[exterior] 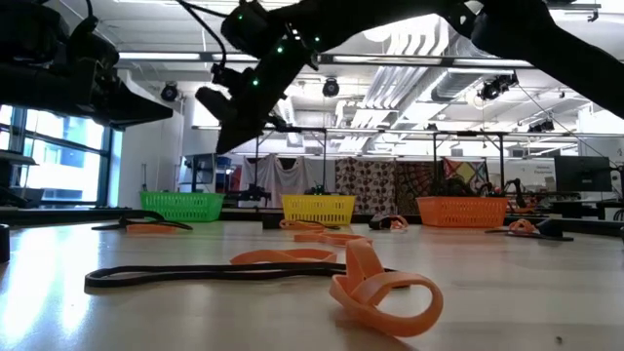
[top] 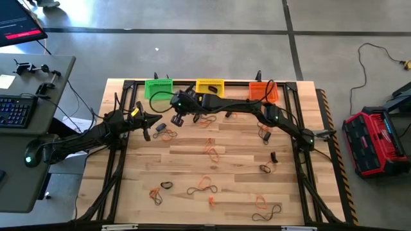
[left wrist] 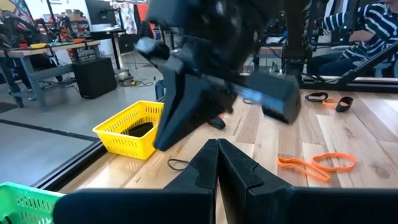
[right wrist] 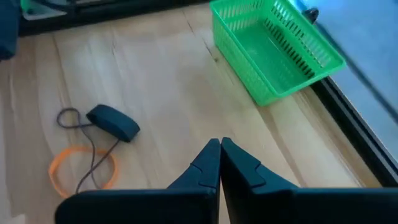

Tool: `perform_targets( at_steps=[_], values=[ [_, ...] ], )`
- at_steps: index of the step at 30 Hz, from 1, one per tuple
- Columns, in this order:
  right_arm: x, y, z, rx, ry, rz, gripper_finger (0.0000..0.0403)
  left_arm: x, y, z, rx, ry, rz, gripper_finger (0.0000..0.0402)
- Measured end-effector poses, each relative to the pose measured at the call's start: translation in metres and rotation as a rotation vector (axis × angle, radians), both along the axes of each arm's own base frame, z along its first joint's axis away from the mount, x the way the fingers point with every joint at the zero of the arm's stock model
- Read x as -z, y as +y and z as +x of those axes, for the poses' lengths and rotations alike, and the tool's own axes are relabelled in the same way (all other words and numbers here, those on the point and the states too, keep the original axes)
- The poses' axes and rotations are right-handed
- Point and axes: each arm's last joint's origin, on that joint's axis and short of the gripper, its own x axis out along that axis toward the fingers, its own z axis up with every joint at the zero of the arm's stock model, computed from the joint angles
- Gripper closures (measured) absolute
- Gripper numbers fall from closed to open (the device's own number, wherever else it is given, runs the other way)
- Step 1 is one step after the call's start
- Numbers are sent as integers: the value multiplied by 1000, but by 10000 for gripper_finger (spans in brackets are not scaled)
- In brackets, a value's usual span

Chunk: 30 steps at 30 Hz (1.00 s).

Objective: Sort rubber bands into baskets
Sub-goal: Put the orange rubber band into the orange bin

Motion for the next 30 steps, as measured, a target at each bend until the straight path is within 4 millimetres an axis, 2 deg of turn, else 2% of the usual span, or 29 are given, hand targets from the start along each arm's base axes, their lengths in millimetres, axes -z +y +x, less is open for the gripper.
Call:
perform_targets(
  at_steps=[5,7,20,26,30],
  values=[
    [41,8,-14,27,15,37,403,1,0,0,1,4,-1,401],
    [47,13,-24,35,-23,45,403,1,0,0,0,8,-2,402],
    [37,30,-136,67,-228,53,403,5,2,2,-24,46,-28,401],
    [40,40,-169,55,-225,51,403,11,3,6,-26,113,-61,402],
    [45,45,-182,35,-194,39,403,14,3,8,-24,156,-99,401]
  ],
)
